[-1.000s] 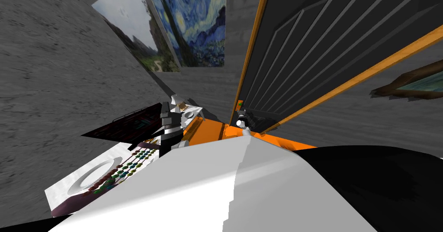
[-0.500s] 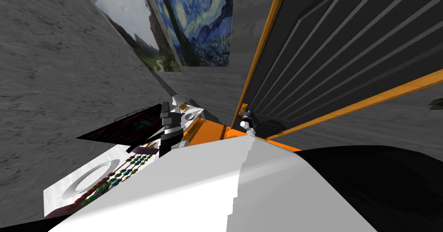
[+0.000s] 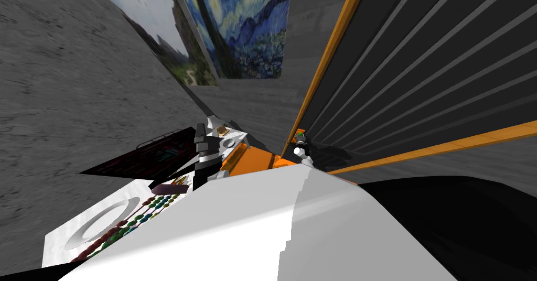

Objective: Pull the door open

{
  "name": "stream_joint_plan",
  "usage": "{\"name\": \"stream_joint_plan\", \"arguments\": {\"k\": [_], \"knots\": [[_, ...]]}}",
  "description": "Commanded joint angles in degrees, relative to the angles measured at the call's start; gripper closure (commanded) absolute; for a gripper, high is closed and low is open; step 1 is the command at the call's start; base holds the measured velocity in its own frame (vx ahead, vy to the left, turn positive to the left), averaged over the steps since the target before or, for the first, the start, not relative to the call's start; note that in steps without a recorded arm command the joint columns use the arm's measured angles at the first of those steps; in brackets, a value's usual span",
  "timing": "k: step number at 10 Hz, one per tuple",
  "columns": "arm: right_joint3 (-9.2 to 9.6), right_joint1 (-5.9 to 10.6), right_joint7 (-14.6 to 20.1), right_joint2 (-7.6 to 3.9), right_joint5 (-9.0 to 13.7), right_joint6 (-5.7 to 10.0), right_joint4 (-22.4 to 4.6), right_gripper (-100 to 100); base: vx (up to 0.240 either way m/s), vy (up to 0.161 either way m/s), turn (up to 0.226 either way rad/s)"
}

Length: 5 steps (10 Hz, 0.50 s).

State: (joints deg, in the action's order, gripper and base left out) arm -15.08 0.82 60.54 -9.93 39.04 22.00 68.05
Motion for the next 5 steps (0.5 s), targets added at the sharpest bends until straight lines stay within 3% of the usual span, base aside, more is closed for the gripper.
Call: {"name": "stream_joint_plan", "arguments": {"k": [1,5], "knots": [[0.11,0.02,-0.06,0.1,-0.03,0.0,-0.03,100,-0.03,-0.002,-0.016],[0.11,0.02,-0.06,0.1,-0.03,0.0,-0.03,100,-0.012,0.002,0.006]]}}
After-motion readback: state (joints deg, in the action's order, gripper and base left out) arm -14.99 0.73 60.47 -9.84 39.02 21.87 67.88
